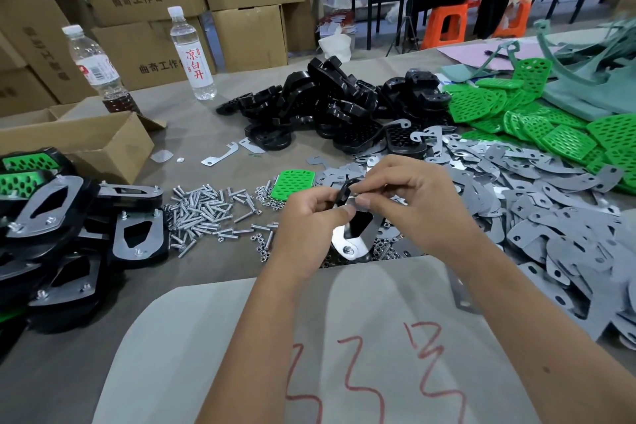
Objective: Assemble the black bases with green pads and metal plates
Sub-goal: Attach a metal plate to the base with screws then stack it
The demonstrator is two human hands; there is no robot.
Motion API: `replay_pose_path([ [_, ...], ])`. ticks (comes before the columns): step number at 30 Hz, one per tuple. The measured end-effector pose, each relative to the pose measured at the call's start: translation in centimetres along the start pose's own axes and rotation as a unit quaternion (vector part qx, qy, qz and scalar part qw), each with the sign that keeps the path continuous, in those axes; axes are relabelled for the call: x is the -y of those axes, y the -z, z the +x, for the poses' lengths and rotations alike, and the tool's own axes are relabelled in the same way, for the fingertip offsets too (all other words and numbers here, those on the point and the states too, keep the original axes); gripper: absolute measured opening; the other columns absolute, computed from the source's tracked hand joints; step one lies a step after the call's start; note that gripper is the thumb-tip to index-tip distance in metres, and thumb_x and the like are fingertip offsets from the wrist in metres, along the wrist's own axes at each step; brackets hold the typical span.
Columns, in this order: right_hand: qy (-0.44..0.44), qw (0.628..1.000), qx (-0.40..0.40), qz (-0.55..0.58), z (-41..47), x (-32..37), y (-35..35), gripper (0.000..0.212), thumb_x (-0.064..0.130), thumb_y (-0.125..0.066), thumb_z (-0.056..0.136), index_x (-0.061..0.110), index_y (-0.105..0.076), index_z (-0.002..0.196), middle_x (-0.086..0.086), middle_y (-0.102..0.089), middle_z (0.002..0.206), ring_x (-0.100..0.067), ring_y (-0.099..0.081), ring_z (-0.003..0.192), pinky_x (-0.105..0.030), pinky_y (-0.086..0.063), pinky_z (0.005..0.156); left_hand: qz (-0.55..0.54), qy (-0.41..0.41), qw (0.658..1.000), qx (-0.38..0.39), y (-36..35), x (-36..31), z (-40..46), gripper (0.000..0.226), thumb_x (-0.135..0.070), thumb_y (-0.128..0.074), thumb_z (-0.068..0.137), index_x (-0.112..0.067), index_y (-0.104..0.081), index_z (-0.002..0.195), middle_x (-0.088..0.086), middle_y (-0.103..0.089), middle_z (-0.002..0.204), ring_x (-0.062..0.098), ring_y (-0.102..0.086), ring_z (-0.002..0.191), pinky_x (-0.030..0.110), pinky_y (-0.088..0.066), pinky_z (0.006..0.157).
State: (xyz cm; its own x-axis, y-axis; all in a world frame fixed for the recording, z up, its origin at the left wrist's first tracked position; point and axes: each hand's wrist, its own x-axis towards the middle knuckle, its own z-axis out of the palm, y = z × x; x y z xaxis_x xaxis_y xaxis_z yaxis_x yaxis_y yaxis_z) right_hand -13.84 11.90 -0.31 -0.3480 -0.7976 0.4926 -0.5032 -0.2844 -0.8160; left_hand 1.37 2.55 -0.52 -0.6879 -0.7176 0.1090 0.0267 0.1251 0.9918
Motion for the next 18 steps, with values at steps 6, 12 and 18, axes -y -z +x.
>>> replay_pose_path([
  [6, -0.009, 1.000, -0.029, 0.002, -0.24, 0.11, -0.63, 0.015, 0.000, -0.082, 0.084, 0.013, -0.080, 0.092, -0.004, -0.072, 0.082, -0.027, -0.068, 0.076, -0.045, -0.058, 0.071, -0.018, -0.009, 1.000, 0.000, -0.21, 0.05, 0.17, 0.022, -0.020, -0.065, 0.083, 0.001, -0.070, 0.083, 0.006, -0.062, 0.072, 0.018, -0.055, 0.068, 0.022, -0.043, 0.060],
  [12, 0.019, 0.998, -0.022, -0.053, -0.15, 0.04, -0.61, 0.013, 0.004, -0.083, 0.084, 0.014, -0.083, 0.091, -0.003, -0.067, 0.082, -0.024, -0.066, 0.075, -0.046, -0.056, 0.070, -0.023, 0.003, 1.000, -0.002, -0.05, 0.22, 0.07, 0.018, -0.017, -0.065, 0.087, -0.013, -0.071, 0.071, 0.005, -0.060, 0.070, 0.018, -0.054, 0.067, 0.025, -0.042, 0.060],
  [18, 0.074, 0.988, -0.014, -0.135, -0.24, -0.06, -0.74, 0.014, 0.004, -0.078, 0.089, 0.013, -0.084, 0.098, -0.001, -0.066, 0.084, -0.018, -0.065, 0.078, -0.040, -0.054, 0.070, -0.041, 0.029, 0.999, 0.001, 0.14, 0.36, 0.13, 0.028, -0.023, -0.063, 0.079, 0.005, -0.064, 0.079, 0.012, -0.057, 0.076, 0.023, -0.052, 0.073, 0.037, -0.037, 0.071],
])
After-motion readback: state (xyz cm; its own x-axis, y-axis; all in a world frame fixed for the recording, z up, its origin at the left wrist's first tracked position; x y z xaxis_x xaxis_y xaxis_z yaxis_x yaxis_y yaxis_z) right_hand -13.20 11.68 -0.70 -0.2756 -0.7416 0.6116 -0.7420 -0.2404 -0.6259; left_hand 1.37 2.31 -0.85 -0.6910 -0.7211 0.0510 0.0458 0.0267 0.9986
